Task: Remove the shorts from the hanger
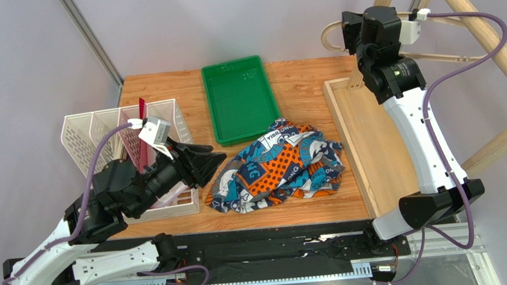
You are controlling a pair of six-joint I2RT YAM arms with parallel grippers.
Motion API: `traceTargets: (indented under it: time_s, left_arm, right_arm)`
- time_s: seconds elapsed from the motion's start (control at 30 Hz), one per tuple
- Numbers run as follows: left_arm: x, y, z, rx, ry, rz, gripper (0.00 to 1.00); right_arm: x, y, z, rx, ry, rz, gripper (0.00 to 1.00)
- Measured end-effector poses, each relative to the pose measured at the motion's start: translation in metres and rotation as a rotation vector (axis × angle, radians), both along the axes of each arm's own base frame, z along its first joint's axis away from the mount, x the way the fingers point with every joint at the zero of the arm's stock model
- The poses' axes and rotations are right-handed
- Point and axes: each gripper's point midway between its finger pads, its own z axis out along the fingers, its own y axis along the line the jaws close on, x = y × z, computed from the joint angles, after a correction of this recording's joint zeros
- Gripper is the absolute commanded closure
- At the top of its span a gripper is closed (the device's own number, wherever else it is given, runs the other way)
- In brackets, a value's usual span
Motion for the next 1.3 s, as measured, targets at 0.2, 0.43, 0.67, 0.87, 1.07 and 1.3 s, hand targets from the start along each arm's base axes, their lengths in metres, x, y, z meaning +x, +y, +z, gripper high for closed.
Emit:
traceTargets:
  time_s: [0.2, 0.43, 0.67, 0.87, 1.07, 1.3]
  left_arm:
    - [-0.001, -0.001, 0.000, -0.008, 0.006, -0.007, 0.43]
    - [-0.002, -0.001, 0.001, -0.010, 0.008, -0.009, 0.43]
    - [-0.003, -0.001, 0.001, -0.012, 0.010, -0.014, 0.43]
    - [-0.004, 0.000, 0.001, -0.016, 0.010, -0.017, 0.42]
    - [-0.006, 0.004, 0.003, -0.029, 0.007, -0.017, 0.42]
    - [-0.004, 0.000, -0.006, -0.005, 0.017, -0.017, 0.41]
  right_arm:
    - [0.000, -0.003, -0.007, 0.037, 0.027, -0.002, 0.99]
    - [-0.003, -0.002, -0.013, 0.029, 0.038, 0.007, 0.68]
    - [-0.013, -0.003, -0.039, -0.010, 0.099, 0.026, 0.40]
    - [-0.027, -0.004, -0.053, -0.090, 0.155, 0.057, 0.18]
    - [-0.057, -0.010, -0.061, -0.270, 0.209, 0.112, 0.02]
    - [-0.114, 0.004, -0.089, -0.598, 0.259, 0.310, 0.00]
